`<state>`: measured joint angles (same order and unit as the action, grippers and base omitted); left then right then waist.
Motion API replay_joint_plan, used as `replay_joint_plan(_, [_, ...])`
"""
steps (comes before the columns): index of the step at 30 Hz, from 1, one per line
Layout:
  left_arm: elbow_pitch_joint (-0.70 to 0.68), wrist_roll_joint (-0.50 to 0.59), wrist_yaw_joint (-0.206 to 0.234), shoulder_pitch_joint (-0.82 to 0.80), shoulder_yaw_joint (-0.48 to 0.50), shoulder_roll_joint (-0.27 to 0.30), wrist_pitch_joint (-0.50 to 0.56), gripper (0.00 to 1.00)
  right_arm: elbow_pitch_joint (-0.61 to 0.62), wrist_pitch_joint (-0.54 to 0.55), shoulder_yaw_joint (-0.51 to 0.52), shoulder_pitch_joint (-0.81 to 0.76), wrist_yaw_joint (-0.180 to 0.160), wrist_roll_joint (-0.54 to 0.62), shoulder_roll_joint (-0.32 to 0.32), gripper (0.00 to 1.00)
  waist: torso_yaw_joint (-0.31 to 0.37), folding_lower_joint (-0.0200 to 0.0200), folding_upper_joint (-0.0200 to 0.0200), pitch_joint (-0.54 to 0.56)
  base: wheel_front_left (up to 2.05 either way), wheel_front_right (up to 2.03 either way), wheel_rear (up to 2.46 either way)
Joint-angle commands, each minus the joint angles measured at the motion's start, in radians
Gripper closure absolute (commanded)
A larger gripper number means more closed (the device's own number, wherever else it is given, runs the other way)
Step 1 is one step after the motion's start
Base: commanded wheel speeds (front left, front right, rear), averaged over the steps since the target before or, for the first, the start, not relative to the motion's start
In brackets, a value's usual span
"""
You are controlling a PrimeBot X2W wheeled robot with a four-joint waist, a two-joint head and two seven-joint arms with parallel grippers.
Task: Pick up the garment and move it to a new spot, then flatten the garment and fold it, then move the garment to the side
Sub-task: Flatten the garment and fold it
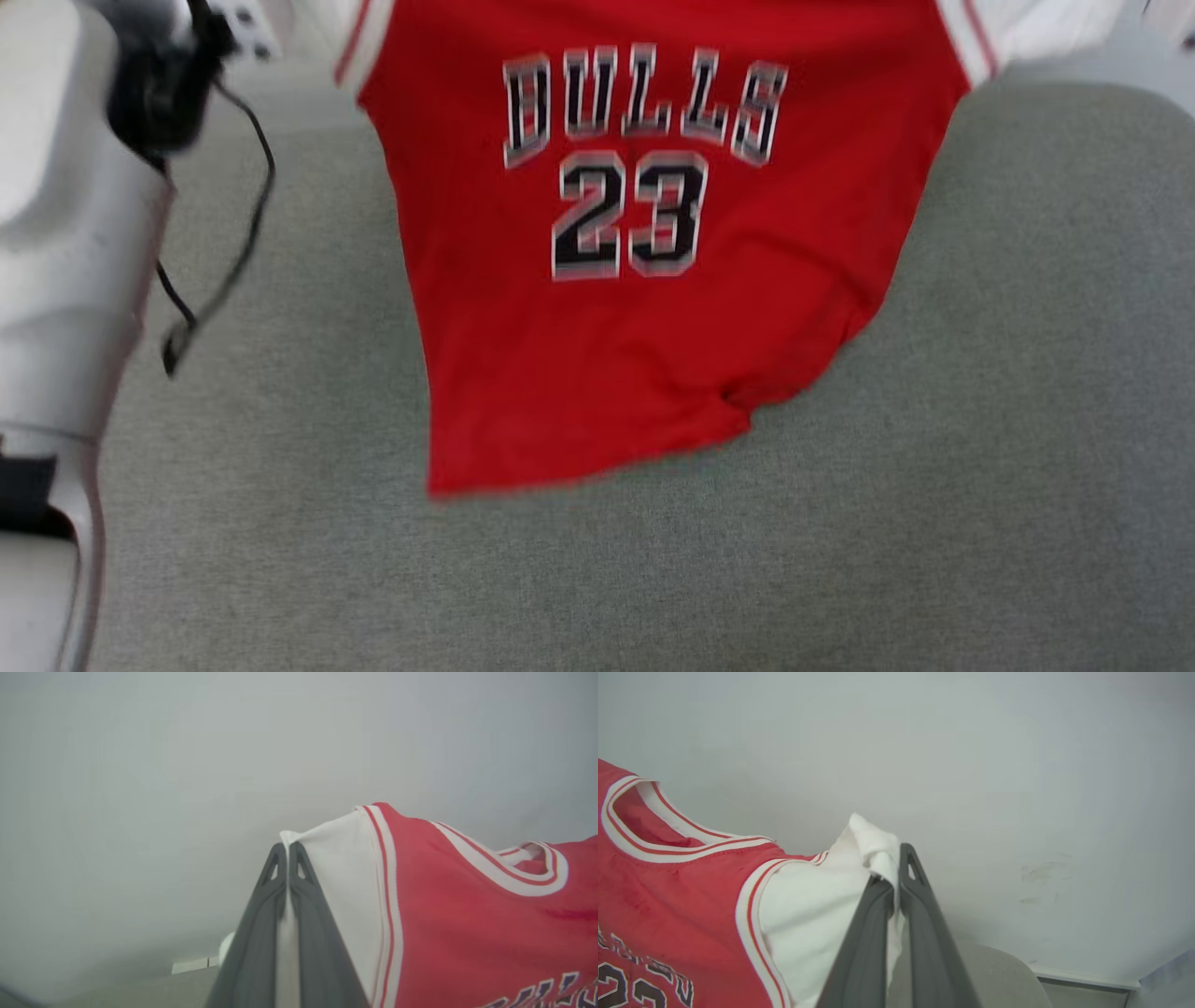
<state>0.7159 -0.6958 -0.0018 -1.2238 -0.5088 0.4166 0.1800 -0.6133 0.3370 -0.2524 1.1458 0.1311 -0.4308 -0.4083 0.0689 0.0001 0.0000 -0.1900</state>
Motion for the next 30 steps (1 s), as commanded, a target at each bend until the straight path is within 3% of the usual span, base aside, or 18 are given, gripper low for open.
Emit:
replay_joint_plan(1, [0.019, 0.02, 0.01, -0.072, 0.009, -0.001, -0.036, 1.0, -0.008, -0.03, -0.013, 0.078, -0.001, 0.012, -0.009, 1.0, 0.014, -0.0001, 0.0, -0.076, 0.0, 0.0, 0.0])
replay_joint_plan(15, [0.09, 0.13, 0.022, -0.467, 0.029, 0.022, -0.279, 1.0, -0.052, -0.28, -0.058, 0.51, -0.001, 0.006, -0.002, 1.0, 0.047, -0.0001, 0.0, -0.311, 0.0, 0.0, 0.0])
replay_joint_plan(21, [0.102, 0.138, 0.012, -0.529, 0.027, 0.02, -0.322, 1.0, -0.065, -0.322, -0.106, 0.586, -0.001, -0.023, -0.01, 1.0, 0.053, -0.0001, 0.0, -0.363, 0.0, 0.0, 0.0])
replay_joint_plan(30, [0.167, 0.111, -0.022, -0.517, 0.017, -0.012, -0.338, 1.0, -0.142, -0.365, -0.273, 0.622, -0.001, -0.139, -0.02, 1.0, 0.051, -0.0001, 0.0, -0.479, 0.0, 0.0, 0.0])
